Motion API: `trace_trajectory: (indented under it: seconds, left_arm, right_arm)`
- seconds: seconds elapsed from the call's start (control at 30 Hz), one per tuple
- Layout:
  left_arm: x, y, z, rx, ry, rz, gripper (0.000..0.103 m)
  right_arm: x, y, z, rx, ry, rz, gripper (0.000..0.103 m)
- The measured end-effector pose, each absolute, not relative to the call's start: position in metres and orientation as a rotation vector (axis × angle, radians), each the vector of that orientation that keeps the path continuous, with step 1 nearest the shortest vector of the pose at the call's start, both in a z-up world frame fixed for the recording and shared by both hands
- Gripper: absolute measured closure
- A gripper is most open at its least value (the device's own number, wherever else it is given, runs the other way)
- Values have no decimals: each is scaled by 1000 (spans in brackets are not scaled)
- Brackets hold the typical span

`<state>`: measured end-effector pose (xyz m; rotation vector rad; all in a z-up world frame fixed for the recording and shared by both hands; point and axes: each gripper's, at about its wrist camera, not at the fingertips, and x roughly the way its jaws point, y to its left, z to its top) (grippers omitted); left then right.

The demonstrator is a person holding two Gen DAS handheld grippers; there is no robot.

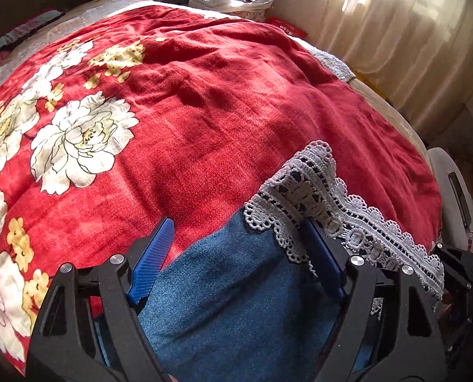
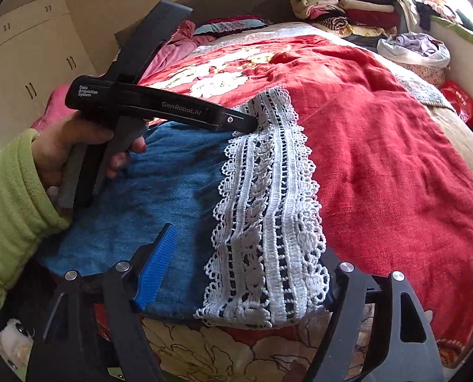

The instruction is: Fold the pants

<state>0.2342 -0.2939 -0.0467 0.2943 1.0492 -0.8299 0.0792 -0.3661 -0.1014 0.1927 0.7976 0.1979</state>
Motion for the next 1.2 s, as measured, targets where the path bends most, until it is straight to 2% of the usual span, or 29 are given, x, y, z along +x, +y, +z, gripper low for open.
trace_trajectory:
  seconds: [0.03,0.07,0.1,0.13,0.17,0.2,0.3,0.77,1.13,1.2]
  left_arm:
    - [233,-295,-46,291,1061,-818,35]
    - [231,-296,-44,292,1060,-818,43]
    - [229,-297,-41,291,1057,-829,55]
    - [226,-298,-39,290,1051,-842,61]
    - [224,-299,-38,294,1043,-843,68]
    - [221,-299,-36,293,1039,-844,77]
    - [217,-291,-29,248,1032,-863,91]
    - [212,-175,29,-79,904,-868,94]
    - [198,-73,-6,-181,980,-632,92]
    - [190,-47,-1,-246,951,-611,86]
  right_arm:
    - [80,-364,-103,171,800,196,37]
    - [80,-361,-102,148,798,193,39]
    - [81,-359,-102,125,796,194,49]
    - [81,-358,-100,112,793,199,57]
    - [81,-358,-99,123,795,219,70]
    - [81,-359,-97,134,798,234,74]
    - [80,-352,-90,111,787,258,77]
    - [75,-271,-31,-18,654,445,78]
    - [88,-174,-66,-194,752,549,76]
    - [84,-164,-68,-246,742,542,76]
